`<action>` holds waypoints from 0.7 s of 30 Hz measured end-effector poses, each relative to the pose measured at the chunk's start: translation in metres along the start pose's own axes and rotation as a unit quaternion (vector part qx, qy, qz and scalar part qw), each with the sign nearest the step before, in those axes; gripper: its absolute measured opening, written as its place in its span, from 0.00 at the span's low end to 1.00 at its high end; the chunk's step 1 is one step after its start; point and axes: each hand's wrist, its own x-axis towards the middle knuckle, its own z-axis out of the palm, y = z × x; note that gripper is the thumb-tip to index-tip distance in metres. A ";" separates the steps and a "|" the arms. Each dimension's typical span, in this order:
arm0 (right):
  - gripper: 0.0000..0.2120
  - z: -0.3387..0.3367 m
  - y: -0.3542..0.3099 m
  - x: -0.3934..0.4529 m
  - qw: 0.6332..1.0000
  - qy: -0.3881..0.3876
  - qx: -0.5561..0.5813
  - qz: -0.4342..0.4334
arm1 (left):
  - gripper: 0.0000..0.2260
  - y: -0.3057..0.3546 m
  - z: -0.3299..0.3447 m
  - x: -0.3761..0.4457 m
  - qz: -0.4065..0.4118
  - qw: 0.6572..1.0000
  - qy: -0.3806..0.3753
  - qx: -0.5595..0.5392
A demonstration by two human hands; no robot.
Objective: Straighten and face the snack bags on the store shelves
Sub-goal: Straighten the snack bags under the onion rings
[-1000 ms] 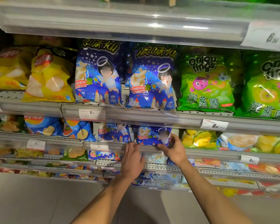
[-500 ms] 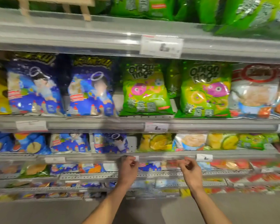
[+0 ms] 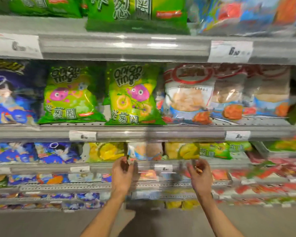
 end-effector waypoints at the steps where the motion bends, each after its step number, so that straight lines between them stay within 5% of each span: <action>1: 0.16 -0.004 -0.002 0.007 1.000 -0.001 -0.014 -0.014 | 0.12 0.006 0.007 -0.002 0.003 1.000 0.006 -0.009; 6: 0.31 -0.010 -0.023 0.047 0.998 -0.049 -0.035 -0.035 | 0.19 0.027 0.029 0.000 0.015 0.999 -0.015 -0.030; 10: 0.33 -0.004 -0.034 0.071 0.992 -0.117 -0.008 -0.038 | 0.36 0.029 0.039 0.024 -0.041 0.999 -0.020 -0.006; 21: 0.41 0.010 -0.027 0.105 0.974 -0.216 -0.051 0.042 | 0.40 0.018 0.044 0.065 -0.080 0.993 -0.088 0.023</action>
